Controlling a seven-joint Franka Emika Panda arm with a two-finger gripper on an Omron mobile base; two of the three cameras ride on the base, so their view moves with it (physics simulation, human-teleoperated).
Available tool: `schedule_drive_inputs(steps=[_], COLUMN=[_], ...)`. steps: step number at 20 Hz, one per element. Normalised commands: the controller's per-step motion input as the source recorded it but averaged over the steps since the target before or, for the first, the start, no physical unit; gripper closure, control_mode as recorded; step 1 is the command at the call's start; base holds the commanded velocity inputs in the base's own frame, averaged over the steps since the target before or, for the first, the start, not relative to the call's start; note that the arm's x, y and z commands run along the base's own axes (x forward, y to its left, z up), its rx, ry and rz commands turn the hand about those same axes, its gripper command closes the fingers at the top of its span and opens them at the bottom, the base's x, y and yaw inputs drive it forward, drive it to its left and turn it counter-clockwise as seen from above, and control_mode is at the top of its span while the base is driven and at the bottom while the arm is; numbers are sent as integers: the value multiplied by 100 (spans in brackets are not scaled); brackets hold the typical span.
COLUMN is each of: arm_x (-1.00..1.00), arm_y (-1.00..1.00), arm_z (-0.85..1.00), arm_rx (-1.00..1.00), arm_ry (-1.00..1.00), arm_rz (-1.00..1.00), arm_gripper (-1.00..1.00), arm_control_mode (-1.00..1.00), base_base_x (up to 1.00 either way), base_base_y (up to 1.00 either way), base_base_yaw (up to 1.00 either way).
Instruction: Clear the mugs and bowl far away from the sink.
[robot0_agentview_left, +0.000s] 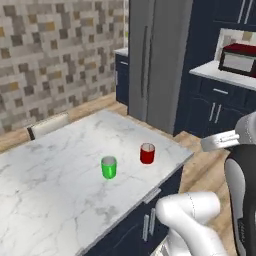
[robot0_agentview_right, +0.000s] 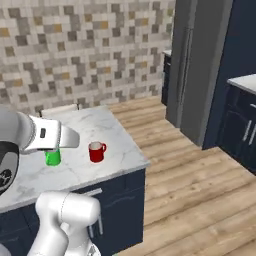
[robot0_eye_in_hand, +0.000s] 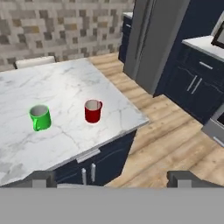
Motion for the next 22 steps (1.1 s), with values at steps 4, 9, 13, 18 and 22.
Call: schedule_drive_inputs(steps=[4,9,13,18,22], arm_x=[0,0,0,0,0], arm_y=[0,0,0,0,0], arm_z=[0,0,0,0,0], arm_rx=[0,0,0,0,0], arm_ry=[0,0,0,0,0], arm_rz=[0,0,0,0,0], arm_gripper=[-100,-100,-100,-100,-100], arm_control_mode=[100,100,100,100,100], base_base_x=[0,0,0,0,0], base_base_y=[0,0,0,-1,-18], base_base_yaw=[-100,-100,-100,-99,-93])
